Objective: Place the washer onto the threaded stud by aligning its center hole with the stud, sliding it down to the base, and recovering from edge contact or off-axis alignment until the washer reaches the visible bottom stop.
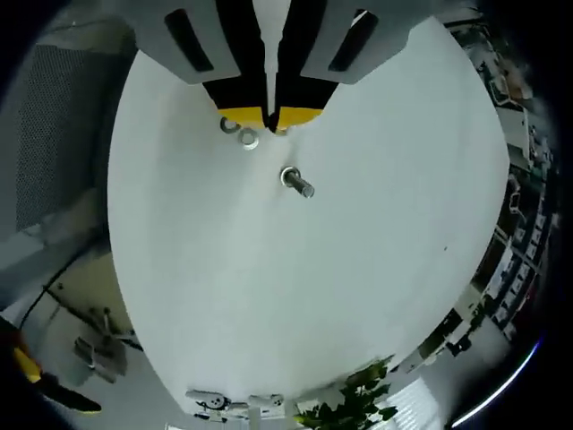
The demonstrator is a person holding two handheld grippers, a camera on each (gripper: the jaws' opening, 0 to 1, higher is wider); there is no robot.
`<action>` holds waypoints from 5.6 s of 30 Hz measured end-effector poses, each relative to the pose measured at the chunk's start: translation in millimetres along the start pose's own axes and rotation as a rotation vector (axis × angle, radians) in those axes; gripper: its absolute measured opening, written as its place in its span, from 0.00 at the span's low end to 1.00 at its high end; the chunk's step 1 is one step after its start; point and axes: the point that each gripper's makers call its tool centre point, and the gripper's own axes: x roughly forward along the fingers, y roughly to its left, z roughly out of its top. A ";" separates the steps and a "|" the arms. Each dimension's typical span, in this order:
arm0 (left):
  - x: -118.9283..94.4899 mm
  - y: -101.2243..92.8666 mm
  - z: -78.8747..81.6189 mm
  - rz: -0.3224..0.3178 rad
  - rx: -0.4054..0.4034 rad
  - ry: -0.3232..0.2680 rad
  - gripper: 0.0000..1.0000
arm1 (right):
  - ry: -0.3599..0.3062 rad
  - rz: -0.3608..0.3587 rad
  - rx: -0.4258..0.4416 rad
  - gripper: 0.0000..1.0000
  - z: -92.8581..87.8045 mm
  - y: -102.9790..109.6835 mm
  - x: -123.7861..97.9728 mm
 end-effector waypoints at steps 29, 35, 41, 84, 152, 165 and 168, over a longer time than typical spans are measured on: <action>1.2 14.8 45.3 0.001 0.117 -0.061 0.00 | 0.007 -0.024 0.001 0.55 -1.7 -4.7 -0.4; 6.3 13.6 43.2 -0.010 0.122 -0.037 0.00 | 0.008 -0.026 0.002 0.55 -1.6 -5.2 -0.6; 8.6 13.2 43.0 -0.008 0.112 -0.033 0.00 | 0.007 -0.033 0.003 0.55 -1.7 -6.5 -1.0; 6.9 8.5 46.0 0.063 0.208 -0.057 0.01 | 0.008 -0.034 0.002 0.55 -2.1 -7.2 -1.4; 28.5 -50.0 -22.2 -0.124 0.010 0.066 0.05 | 0.005 0.002 0.006 0.55 -1.9 -0.4 0.5; 36.6 -52.9 -28.5 -0.143 0.025 0.124 0.05 | 0.006 0.000 0.015 0.55 -2.3 -1.6 0.6; 35.5 -53.9 -27.6 -0.142 0.044 0.125 0.05 | 0.005 0.001 0.011 0.55 -1.9 -1.0 0.8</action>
